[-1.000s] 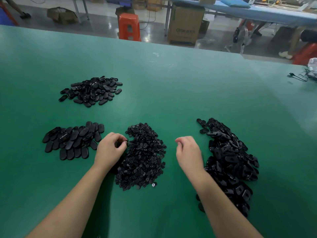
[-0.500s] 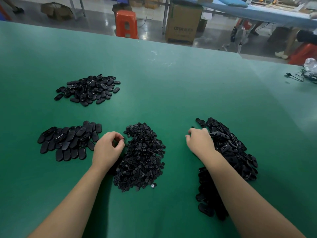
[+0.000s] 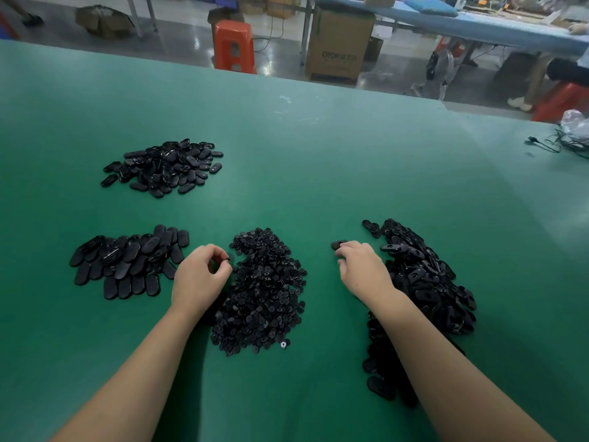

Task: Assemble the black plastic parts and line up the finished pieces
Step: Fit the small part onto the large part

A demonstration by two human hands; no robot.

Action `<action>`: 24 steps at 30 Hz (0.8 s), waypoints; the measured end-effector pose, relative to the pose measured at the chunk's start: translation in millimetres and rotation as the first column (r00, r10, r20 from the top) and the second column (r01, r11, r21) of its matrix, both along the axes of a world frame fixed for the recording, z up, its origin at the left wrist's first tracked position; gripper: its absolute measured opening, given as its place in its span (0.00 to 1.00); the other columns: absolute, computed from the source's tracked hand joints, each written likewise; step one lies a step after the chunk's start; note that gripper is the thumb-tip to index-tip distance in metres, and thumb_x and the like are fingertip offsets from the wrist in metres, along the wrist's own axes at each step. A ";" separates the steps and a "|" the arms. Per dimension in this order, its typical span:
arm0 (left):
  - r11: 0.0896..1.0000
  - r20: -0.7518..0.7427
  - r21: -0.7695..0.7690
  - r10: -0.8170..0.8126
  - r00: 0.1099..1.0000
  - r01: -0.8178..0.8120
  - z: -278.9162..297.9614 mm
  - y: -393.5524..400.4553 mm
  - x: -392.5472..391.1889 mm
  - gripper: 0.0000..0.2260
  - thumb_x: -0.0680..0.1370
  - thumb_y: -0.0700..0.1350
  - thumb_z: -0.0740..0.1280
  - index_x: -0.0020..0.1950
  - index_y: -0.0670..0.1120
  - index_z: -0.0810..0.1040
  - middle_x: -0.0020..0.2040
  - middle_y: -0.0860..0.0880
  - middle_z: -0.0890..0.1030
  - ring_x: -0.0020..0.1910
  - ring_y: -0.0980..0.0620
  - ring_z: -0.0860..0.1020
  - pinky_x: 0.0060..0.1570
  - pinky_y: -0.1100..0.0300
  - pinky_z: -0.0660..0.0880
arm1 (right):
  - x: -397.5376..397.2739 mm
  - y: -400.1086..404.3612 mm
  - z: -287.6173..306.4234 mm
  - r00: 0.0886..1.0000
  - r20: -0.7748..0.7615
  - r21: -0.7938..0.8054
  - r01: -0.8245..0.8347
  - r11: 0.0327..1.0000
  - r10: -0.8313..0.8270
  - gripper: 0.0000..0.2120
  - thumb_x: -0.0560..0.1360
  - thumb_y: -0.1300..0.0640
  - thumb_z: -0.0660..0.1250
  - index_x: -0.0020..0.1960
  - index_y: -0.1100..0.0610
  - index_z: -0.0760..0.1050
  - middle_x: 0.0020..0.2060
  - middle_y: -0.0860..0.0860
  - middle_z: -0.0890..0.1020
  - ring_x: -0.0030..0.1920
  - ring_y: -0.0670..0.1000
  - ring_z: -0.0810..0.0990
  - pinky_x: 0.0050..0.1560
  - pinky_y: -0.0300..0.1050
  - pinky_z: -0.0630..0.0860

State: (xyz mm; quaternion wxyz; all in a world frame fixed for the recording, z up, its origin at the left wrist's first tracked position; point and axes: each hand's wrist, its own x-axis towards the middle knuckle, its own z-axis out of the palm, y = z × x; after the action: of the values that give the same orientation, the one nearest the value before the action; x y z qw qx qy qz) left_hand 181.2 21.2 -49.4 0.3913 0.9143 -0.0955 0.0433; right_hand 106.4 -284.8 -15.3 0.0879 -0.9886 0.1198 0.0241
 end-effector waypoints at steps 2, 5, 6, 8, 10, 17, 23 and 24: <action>1.000 -0.010 -0.010 0.005 1.000 -0.005 0.6 -0.2 -0.5 0.07 0.76 0.42 0.69 0.42 0.54 0.76 0.39 0.56 0.79 0.35 0.52 0.76 0.35 0.51 0.76 | -0.3 1.0 1.1 0.999 0.050 0.041 0.014 0.999 -0.016 0.12 0.83 0.57 0.61 0.63 0.54 0.78 0.59 0.51 0.80 0.62 0.55 0.74 0.58 0.50 0.74; 0.998 -0.025 -0.049 0.026 0.999 -0.027 1.1 -0.5 -2.1 0.09 0.76 0.42 0.70 0.42 0.56 0.76 0.37 0.55 0.79 0.32 0.50 0.77 0.33 0.51 0.76 | -2.4 3.2 1.6 0.996 0.086 0.101 0.025 0.995 -0.034 0.12 0.82 0.57 0.64 0.65 0.54 0.76 0.58 0.51 0.78 0.61 0.54 0.74 0.55 0.48 0.73; 0.997 -0.029 -0.067 0.036 0.999 -0.038 1.3 -0.5 -2.5 0.09 0.76 0.42 0.70 0.41 0.56 0.76 0.36 0.56 0.79 0.31 0.50 0.77 0.33 0.52 0.76 | -3.3 3.0 1.0 0.995 0.083 0.103 0.041 0.994 -0.050 0.16 0.82 0.57 0.65 0.69 0.53 0.74 0.61 0.52 0.76 0.63 0.54 0.73 0.55 0.48 0.73; 0.993 -0.031 -0.099 0.056 0.998 -0.059 1.3 -0.6 -3.0 0.10 0.76 0.42 0.70 0.41 0.57 0.76 0.37 0.56 0.80 0.33 0.52 0.76 0.34 0.53 0.75 | -4.2 1.1 -0.3 0.994 0.032 0.107 0.097 0.989 -0.101 0.20 0.82 0.55 0.65 0.73 0.53 0.71 0.64 0.53 0.72 0.64 0.55 0.71 0.56 0.49 0.72; 0.992 -0.027 -0.112 0.061 0.998 -0.064 0.8 -0.4 -2.9 0.10 0.76 0.42 0.70 0.42 0.57 0.76 0.38 0.56 0.80 0.35 0.53 0.76 0.33 0.56 0.74 | -4.5 -1.1 -1.9 0.988 -0.023 0.144 0.152 0.978 -0.150 0.17 0.83 0.53 0.65 0.71 0.52 0.73 0.65 0.53 0.72 0.64 0.55 0.72 0.57 0.48 0.72; 0.993 -0.008 -0.108 0.054 0.998 -0.055 0.7 0.1 -1.7 0.10 0.76 0.41 0.71 0.42 0.57 0.77 0.40 0.58 0.82 0.33 0.51 0.75 0.30 0.60 0.71 | -2.6 -2.6 -2.1 0.981 -0.070 0.211 0.193 0.958 -0.182 0.13 0.82 0.51 0.66 0.64 0.52 0.74 0.64 0.51 0.72 0.60 0.53 0.75 0.55 0.47 0.73; 0.992 0.003 -0.106 0.075 0.997 -0.074 0.7 0.2 -2.3 0.11 0.74 0.39 0.71 0.41 0.56 0.78 0.32 0.57 0.78 0.32 0.58 0.75 0.29 0.71 0.68 | -0.9 2.6 -0.5 0.982 -0.085 0.277 0.187 0.943 -0.170 0.18 0.81 0.47 0.67 0.69 0.46 0.74 0.64 0.50 0.70 0.54 0.52 0.77 0.49 0.46 0.75; 0.992 0.007 -0.106 0.077 0.997 -0.076 0.8 0.1 -2.8 0.11 0.74 0.38 0.71 0.41 0.55 0.79 0.31 0.56 0.77 0.32 0.58 0.75 0.29 0.71 0.68 | -1.0 4.2 -1.2 0.981 -0.080 0.276 0.191 0.942 -0.175 0.15 0.81 0.46 0.67 0.67 0.46 0.75 0.63 0.49 0.71 0.52 0.51 0.77 0.47 0.45 0.74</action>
State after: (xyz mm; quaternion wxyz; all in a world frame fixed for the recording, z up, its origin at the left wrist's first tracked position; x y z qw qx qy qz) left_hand 178.5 21.4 -48.5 0.4365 0.8951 -0.0602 0.0684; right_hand 105.4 -280.6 -16.5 0.2264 -0.9495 0.2087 0.0594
